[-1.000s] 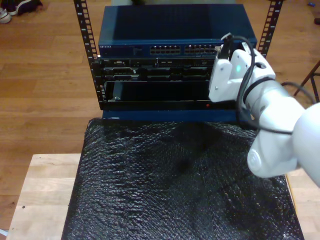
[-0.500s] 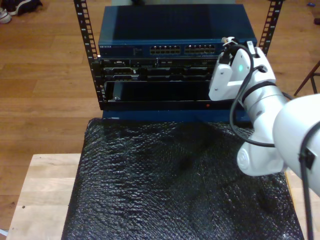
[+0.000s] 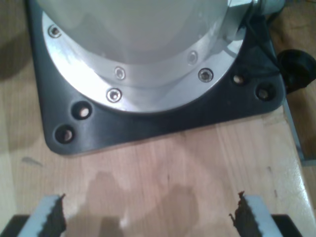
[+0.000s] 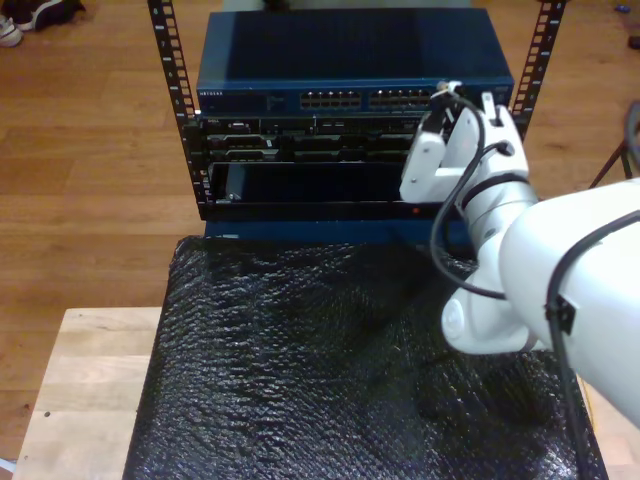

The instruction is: Grab the cable and plug it in

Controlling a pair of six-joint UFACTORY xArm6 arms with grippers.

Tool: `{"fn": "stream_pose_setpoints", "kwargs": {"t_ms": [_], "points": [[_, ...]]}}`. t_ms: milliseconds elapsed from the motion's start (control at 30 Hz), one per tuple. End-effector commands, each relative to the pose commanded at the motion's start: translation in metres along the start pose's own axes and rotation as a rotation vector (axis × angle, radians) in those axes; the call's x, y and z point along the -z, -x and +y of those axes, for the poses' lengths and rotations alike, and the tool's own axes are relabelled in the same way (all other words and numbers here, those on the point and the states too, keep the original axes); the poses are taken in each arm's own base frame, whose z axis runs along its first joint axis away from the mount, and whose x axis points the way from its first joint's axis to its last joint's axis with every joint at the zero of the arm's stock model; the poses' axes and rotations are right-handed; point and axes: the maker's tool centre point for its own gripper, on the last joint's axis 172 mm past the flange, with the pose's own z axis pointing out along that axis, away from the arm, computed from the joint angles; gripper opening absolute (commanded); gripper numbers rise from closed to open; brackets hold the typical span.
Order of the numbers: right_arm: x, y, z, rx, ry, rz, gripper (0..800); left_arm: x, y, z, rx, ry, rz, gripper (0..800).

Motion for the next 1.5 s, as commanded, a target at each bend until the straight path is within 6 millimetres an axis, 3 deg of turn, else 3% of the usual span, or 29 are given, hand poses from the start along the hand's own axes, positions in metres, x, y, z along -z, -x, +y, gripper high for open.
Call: {"fn": "stream_pose_setpoints", "kwargs": {"t_ms": [100, 733, 1500], "points": [[0.004, 0.001, 0.007, -0.006, 0.033, -0.020, 0, 0.000, 0.000, 0.000, 0.000, 0.000, 0.000, 799], [-0.022, -0.015, -0.025, -0.003, 0.072, -0.180, 0, 0.000, 0.000, 0.000, 0.000, 0.000, 0.000, 799], [-0.029, -0.009, -0.043, 0.002, 0.070, -0.255, 0, 0.000, 0.000, 0.000, 0.000, 0.000, 0.002, 799]]}}
